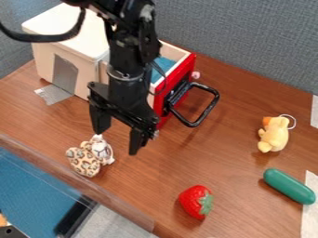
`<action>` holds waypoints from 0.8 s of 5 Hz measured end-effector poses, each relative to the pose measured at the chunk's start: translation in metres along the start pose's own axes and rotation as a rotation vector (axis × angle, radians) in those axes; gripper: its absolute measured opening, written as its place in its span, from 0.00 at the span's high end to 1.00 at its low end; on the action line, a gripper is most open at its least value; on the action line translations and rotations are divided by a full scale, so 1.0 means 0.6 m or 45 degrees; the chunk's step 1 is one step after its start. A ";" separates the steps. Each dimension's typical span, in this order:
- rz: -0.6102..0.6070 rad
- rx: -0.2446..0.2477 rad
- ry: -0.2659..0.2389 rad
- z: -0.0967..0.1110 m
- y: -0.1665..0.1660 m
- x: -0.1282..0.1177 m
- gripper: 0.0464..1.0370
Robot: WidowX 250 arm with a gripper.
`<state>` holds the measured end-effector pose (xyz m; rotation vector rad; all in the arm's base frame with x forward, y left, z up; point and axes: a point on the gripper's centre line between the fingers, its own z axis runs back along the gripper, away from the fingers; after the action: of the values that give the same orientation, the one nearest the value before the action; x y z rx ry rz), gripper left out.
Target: Puting the object into the drawer
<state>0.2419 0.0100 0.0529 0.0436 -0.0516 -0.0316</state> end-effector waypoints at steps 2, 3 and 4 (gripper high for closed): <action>0.007 0.078 -0.001 -0.023 0.025 0.002 0.04; 0.052 0.118 0.023 -0.043 0.039 0.001 0.04; 0.076 0.143 0.070 -0.068 0.050 -0.012 0.04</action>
<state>0.2376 0.0421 0.0129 0.1553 0.0002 0.0319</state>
